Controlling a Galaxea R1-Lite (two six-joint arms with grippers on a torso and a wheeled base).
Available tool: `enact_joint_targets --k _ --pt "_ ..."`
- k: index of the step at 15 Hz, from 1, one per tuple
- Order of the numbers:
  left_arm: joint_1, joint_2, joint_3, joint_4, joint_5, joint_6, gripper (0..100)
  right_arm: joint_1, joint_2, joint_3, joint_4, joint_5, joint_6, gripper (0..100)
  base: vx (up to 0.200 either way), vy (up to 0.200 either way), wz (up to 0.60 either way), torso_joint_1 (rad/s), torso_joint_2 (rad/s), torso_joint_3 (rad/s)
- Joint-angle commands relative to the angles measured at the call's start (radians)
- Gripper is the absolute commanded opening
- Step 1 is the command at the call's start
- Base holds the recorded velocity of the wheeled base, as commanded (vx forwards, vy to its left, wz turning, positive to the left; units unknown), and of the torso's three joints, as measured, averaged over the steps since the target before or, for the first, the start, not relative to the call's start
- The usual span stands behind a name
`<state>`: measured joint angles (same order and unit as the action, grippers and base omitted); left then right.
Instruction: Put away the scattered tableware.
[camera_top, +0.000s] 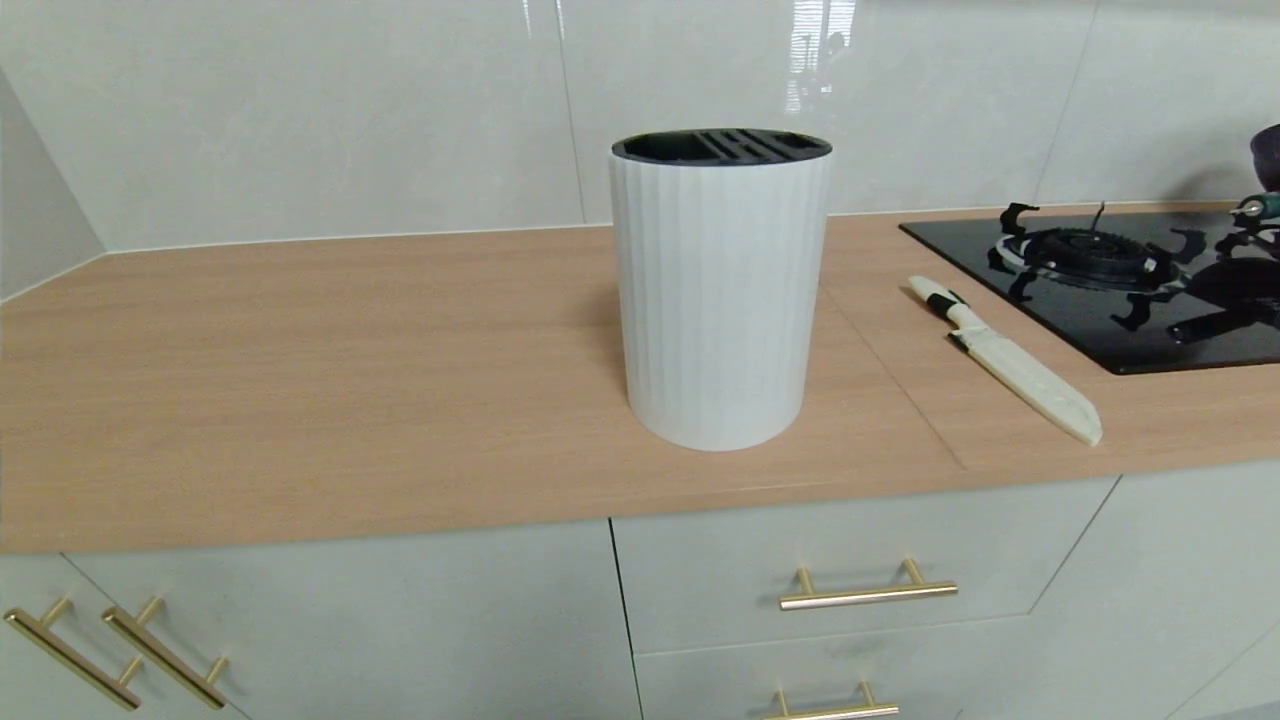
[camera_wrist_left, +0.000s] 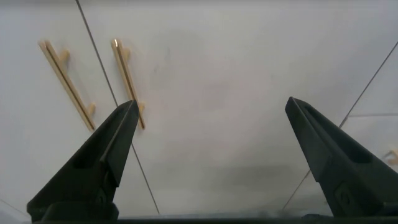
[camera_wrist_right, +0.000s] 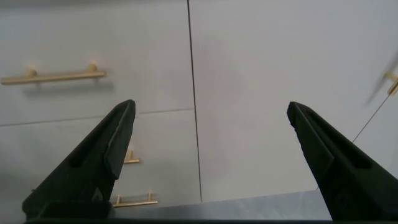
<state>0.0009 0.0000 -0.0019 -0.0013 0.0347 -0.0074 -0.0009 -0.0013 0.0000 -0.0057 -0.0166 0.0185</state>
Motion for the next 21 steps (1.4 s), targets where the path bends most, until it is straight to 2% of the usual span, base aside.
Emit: enact_joint_targets --k 1,12,21 --pt "0.001 0.002 0.0 0.0 0.001 0.0 100 0.001 0.001 0.0 0.0 0.0 0.001 100 0.0 0.0 0.0 0.173 -0.46 -0.31" --pt "0.001 0.002 -0.001 0.001 0.001 0.0 100 -0.001 0.001 0.0 0.0 0.0 0.0 100 0.0 0.0 0.0 0.197 -0.48 -0.292" --pt "0.001 0.002 0.0 0.0 -0.001 0.0 100 0.001 0.001 0.0 0.0 0.0 0.0 100 0.0 0.0 0.0 0.249 -0.55 -0.305"
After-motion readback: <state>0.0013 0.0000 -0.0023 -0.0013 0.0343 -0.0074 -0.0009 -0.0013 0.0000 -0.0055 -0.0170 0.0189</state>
